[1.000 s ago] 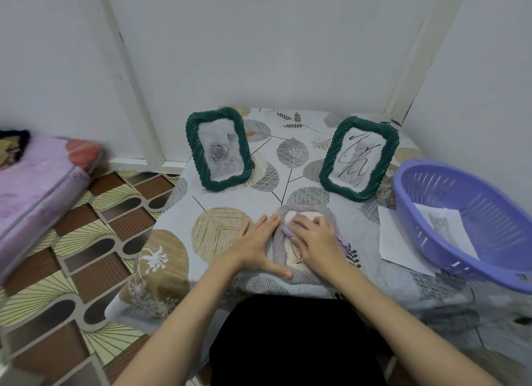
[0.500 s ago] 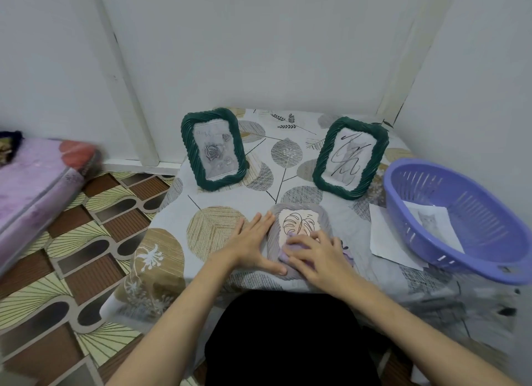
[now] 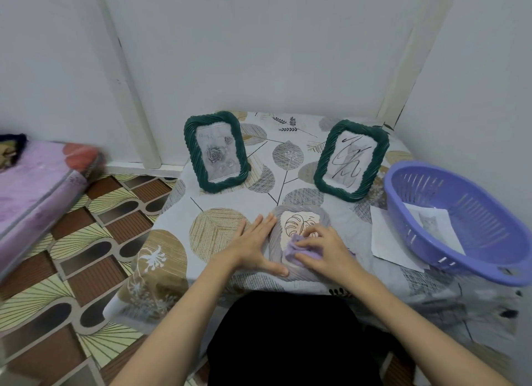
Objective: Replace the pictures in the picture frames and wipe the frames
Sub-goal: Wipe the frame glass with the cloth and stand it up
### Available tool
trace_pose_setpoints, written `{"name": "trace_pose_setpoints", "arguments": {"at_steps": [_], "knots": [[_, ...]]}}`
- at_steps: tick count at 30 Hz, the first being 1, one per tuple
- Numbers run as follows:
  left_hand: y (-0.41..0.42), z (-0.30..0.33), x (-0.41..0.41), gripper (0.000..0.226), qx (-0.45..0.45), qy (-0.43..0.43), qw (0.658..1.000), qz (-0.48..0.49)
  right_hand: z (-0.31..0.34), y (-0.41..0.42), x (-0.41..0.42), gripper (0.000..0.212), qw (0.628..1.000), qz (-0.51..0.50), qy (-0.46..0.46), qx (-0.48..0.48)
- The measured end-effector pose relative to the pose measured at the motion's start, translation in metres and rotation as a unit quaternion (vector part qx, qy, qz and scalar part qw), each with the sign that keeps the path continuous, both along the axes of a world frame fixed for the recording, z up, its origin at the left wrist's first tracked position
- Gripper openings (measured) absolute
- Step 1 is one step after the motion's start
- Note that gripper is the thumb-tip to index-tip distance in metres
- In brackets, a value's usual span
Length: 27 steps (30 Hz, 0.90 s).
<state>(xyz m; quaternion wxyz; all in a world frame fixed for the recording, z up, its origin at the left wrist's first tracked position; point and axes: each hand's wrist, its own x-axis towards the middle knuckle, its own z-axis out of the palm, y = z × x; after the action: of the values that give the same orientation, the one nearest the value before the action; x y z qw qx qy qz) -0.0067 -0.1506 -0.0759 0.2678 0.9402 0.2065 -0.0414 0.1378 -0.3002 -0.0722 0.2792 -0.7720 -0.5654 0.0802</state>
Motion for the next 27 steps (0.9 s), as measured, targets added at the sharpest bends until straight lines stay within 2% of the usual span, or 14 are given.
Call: {"name": "trace_pose_setpoints", "arguments": {"at_steps": [4,8,10,13,16,19,21,24,27], "knots": [[0.000,0.000,0.000,0.124,-0.002,-0.004,1.000,0.006,0.004,0.031,-0.004,0.046,0.998,-0.053,0.007,-0.015],[-0.001,0.001,0.000,0.123,0.004,-0.007,1.000,0.009,0.005,0.008,-0.015,0.052,0.997,0.067,-0.005,-0.026],[-0.002,0.001,0.000,0.124,0.003,-0.006,1.000,0.009,0.006,-0.006,-0.004,0.043,0.994,0.097,-0.031,-0.041],[-0.002,0.003,0.000,0.125,-0.001,-0.001,1.000,0.008,0.014,0.004,0.016,0.026,0.994,0.036,-0.070,-0.070],[-0.003,0.002,0.001,0.125,-0.001,-0.003,1.000,0.010,0.019,0.020,0.007,0.029,0.994,-0.021,-0.091,-0.064],[-0.002,0.001,0.001,0.125,0.001,-0.008,1.000,0.009,0.012,0.002,-0.013,0.040,0.992,0.069,-0.096,-0.043],[-0.002,0.002,0.001,0.125,0.001,-0.004,1.000,0.009,0.013,-0.015,-0.003,0.036,0.988,0.097,-0.110,-0.050],[-0.002,0.003,0.001,0.126,-0.003,0.004,1.000,0.007,0.022,-0.014,0.024,0.023,0.986,0.021,-0.139,-0.095],[-0.002,0.004,0.002,0.125,-0.004,0.003,1.000,0.010,0.019,-0.001,0.021,0.018,0.986,-0.004,-0.159,-0.054]]}}
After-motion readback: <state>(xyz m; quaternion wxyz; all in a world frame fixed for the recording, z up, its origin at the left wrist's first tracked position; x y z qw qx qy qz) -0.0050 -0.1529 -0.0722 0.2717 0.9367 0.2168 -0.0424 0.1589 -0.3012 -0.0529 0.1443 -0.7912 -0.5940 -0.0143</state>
